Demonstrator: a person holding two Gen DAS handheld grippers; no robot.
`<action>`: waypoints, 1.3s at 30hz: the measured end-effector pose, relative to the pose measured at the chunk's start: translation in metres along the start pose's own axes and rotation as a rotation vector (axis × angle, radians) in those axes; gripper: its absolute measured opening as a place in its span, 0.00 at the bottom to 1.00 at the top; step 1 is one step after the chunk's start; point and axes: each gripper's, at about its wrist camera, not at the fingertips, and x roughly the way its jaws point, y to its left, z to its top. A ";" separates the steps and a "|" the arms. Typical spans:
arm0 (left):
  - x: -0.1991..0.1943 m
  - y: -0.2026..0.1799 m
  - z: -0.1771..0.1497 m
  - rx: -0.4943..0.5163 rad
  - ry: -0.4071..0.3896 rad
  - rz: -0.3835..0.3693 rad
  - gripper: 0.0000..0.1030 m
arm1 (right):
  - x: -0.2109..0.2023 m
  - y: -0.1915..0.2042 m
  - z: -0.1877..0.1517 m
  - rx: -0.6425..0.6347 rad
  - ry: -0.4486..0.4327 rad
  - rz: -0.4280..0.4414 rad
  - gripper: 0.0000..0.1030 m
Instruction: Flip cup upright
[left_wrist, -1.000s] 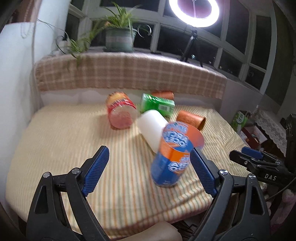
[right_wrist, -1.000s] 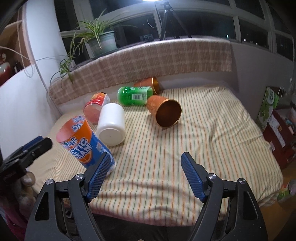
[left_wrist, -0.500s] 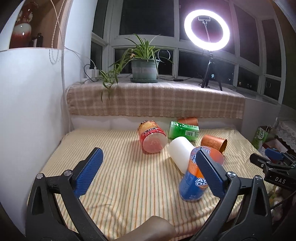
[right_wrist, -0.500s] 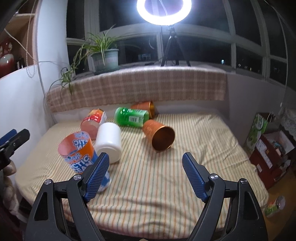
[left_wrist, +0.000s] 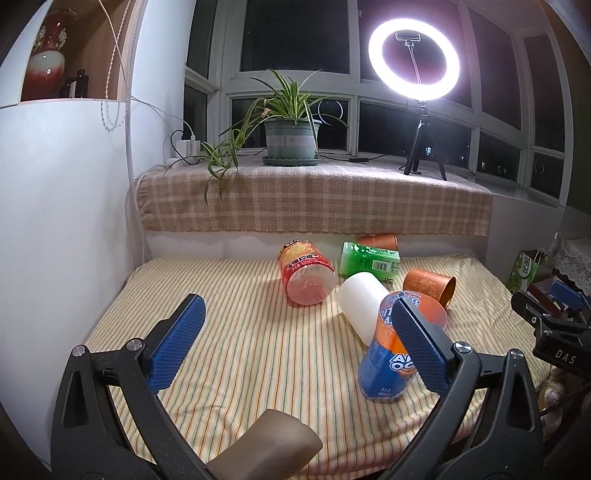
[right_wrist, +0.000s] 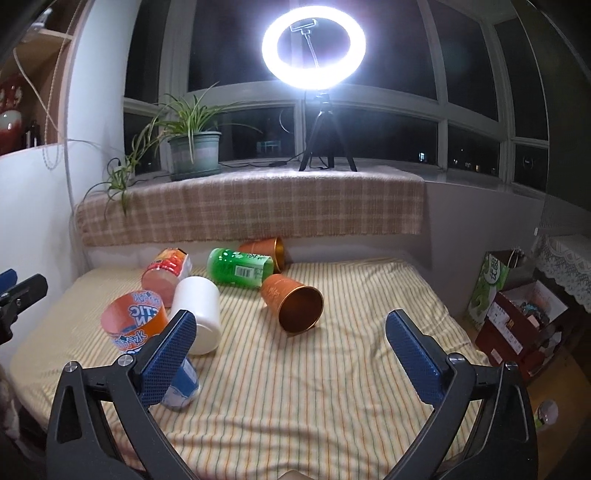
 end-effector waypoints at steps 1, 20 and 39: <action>-0.001 -0.001 -0.001 0.001 -0.001 0.002 1.00 | 0.001 -0.001 0.000 0.000 0.002 0.000 0.99; 0.000 0.006 0.001 -0.020 -0.006 0.006 1.00 | 0.004 -0.002 -0.002 0.004 0.016 -0.008 0.99; 0.002 0.007 0.001 -0.020 -0.004 0.007 1.00 | 0.007 0.001 -0.005 -0.003 0.025 -0.011 0.99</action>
